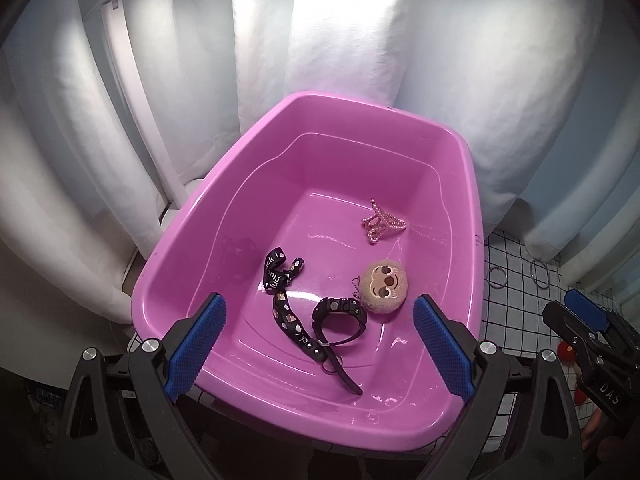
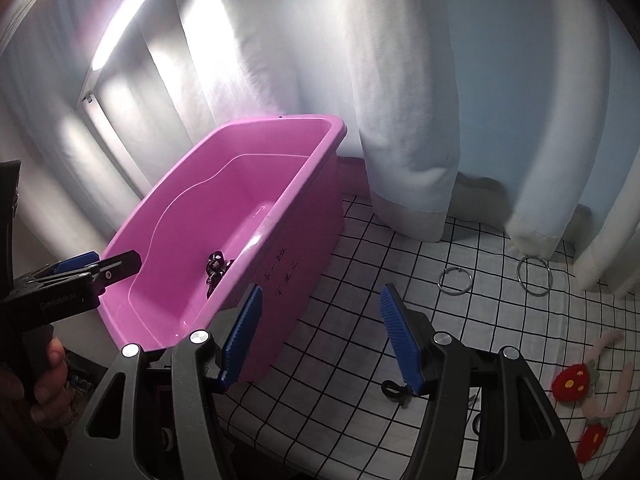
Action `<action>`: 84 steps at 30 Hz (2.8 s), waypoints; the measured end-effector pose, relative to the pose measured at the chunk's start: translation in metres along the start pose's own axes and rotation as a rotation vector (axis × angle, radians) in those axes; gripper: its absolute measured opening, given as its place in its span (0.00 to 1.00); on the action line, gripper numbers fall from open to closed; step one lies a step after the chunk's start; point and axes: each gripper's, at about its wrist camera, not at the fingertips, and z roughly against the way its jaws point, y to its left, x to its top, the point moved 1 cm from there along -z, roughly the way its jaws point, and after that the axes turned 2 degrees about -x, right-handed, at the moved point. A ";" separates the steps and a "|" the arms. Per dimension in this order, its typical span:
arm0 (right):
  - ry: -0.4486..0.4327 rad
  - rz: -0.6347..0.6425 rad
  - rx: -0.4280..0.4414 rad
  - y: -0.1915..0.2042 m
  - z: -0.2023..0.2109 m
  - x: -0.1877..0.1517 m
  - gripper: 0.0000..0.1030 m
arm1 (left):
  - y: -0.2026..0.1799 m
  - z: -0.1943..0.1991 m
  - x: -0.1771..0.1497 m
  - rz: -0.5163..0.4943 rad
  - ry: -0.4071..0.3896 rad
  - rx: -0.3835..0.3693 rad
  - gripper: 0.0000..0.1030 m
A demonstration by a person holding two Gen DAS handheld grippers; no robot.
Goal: Organize jewelry
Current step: 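Move both tools away from the tub back toward the table, then grasp the black bobby pins with the left tool while the right tool grasps the strawberry headband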
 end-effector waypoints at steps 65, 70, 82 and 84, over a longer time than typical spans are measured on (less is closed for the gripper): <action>-0.006 -0.236 -0.246 -0.332 0.039 -0.209 0.59 | -0.277 -0.136 -0.180 -0.179 0.070 -0.150 0.91; -0.007 -0.207 -0.266 -0.331 0.033 -0.207 0.59 | -0.281 -0.141 -0.186 -0.192 0.070 -0.162 0.91; 0.004 -0.196 -0.295 -0.336 0.019 -0.201 0.59 | -0.281 -0.157 -0.176 -0.177 0.081 -0.119 0.91; 0.008 -0.191 -0.302 -0.337 0.016 -0.200 0.59 | -0.283 -0.158 -0.176 -0.192 0.073 -0.108 0.91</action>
